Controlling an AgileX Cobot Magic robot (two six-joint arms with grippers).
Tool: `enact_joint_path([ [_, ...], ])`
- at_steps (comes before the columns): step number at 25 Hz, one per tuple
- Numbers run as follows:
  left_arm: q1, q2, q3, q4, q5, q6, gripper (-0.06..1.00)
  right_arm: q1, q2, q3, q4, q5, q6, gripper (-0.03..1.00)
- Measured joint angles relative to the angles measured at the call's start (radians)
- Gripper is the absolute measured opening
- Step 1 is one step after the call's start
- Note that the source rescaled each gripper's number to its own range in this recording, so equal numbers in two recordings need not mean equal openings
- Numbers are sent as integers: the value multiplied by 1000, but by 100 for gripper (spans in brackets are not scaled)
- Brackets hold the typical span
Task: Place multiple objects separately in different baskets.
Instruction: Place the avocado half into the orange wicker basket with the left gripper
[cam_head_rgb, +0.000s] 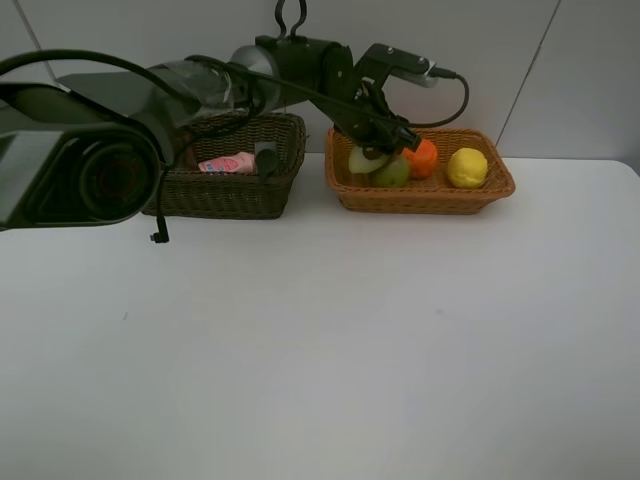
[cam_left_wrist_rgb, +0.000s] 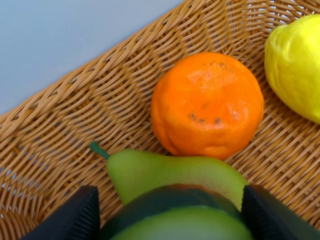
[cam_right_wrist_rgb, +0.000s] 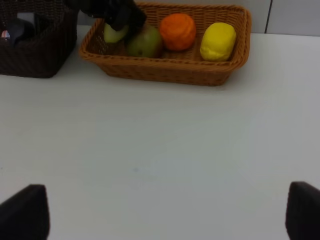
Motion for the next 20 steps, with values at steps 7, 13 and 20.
enact_joint_path([
  [7, 0, 0, 0, 3, -1, 2, 75, 0, 0, 0, 0, 0, 0, 100],
  [13, 0, 1, 1, 51, -8, 3, 88, 0, 0, 0, -1, 0, 0, 100],
  [20, 0, 1, 1, 62, -7, 3, 88, 0, 0, 0, -1, 0, 0, 100],
])
